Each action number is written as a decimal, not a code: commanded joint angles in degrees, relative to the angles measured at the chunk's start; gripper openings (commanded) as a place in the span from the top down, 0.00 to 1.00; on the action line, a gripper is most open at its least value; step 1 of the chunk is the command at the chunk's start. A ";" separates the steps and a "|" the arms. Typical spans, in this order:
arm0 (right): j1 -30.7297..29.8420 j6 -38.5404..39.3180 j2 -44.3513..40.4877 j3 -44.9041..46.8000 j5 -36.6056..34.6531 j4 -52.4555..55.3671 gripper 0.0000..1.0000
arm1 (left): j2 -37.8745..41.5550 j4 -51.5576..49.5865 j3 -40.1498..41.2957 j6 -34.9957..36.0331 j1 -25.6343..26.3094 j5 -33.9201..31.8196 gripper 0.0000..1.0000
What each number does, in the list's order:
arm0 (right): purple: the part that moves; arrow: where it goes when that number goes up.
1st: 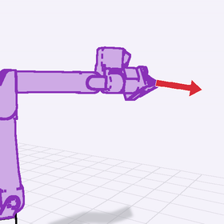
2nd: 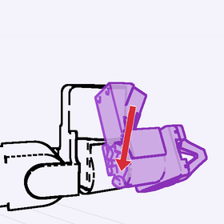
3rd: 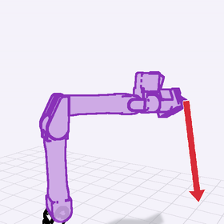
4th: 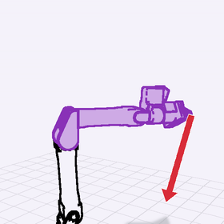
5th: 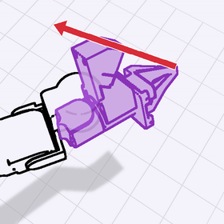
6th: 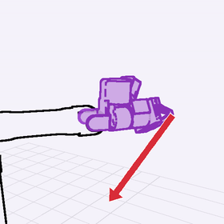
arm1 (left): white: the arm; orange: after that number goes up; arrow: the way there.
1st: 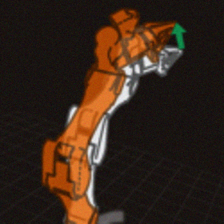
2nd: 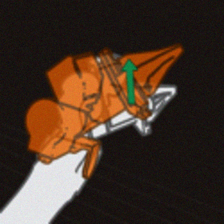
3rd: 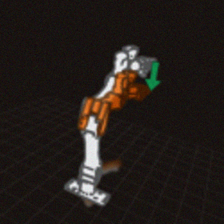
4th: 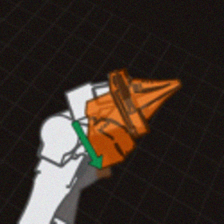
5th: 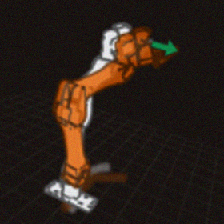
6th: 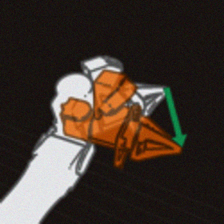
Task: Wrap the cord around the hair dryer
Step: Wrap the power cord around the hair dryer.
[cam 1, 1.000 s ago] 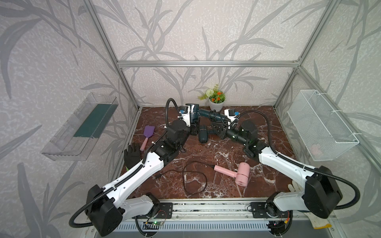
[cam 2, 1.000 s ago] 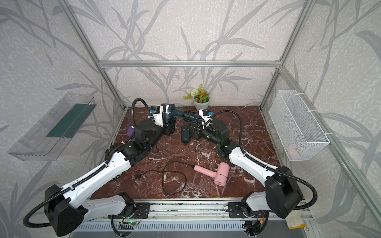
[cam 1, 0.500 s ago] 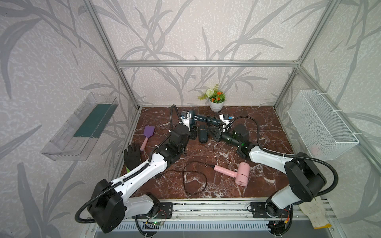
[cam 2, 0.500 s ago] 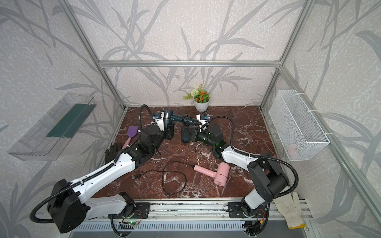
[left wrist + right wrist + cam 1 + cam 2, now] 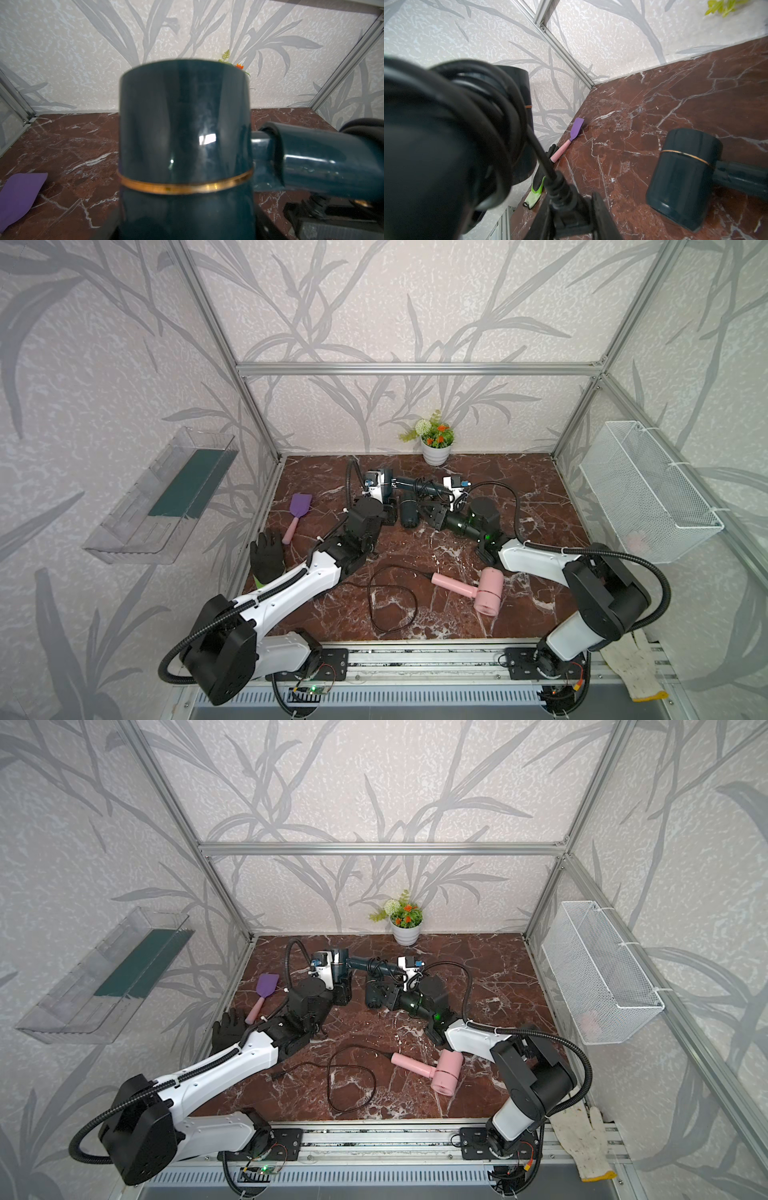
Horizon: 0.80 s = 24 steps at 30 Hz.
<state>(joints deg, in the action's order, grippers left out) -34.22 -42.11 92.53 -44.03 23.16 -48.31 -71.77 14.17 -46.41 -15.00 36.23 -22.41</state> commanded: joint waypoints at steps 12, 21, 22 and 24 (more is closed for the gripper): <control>-0.50 2.09 2.83 3.08 2.22 -8.10 0.70 | 2.18 6.74 -0.39 -2.86 -1.06 -4.91 1.00; -0.55 3.53 3.24 3.76 1.89 -10.60 0.60 | 3.55 6.37 -0.48 -2.84 -1.04 -3.49 1.00; -0.57 3.52 3.33 3.86 1.72 -10.82 0.59 | 3.64 6.28 -0.58 -2.84 -0.98 -3.51 1.00; -0.54 3.59 3.28 3.86 1.55 -11.30 0.57 | 3.83 6.24 -0.59 -2.66 -1.07 -3.51 1.00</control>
<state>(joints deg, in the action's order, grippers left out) -34.54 -39.62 95.22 -40.73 24.53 -56.29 -70.02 15.75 -45.65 -16.23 35.20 -24.51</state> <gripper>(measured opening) 0.424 0.651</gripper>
